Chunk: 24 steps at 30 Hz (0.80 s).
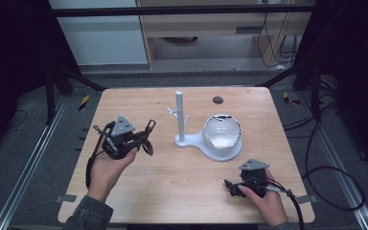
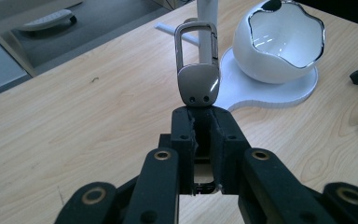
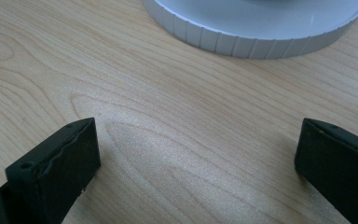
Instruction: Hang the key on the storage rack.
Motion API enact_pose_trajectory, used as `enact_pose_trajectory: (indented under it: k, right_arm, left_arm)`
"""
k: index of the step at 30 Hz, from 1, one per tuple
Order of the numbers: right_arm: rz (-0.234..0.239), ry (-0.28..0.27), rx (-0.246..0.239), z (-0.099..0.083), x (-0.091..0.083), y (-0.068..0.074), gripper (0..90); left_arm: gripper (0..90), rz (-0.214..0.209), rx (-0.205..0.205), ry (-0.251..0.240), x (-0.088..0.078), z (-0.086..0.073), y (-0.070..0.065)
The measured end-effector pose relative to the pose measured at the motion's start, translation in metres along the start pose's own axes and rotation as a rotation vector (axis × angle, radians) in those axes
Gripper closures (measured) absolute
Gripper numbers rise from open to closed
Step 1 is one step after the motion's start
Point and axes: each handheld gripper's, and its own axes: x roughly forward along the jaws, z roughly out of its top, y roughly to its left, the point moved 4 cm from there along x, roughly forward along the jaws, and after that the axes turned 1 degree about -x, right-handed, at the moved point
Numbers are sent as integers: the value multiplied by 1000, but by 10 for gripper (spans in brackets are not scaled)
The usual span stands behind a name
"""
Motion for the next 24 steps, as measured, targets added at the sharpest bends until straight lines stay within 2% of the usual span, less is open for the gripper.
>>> enact_pose_trajectory:
  k: [16,18,24]
  right_arm:
    - [-8,1,12,-1,-1,1,4]
    - [-8,1,12,-1,-1,1,4]
    - [-8,1,12,-1,0,1,4]
  left_arm:
    - [802,8,7,-38,7,13,-8]
    - [802,11,21,-33,8,16,-9]
    - [802,16,24,-35,15,24,-10]
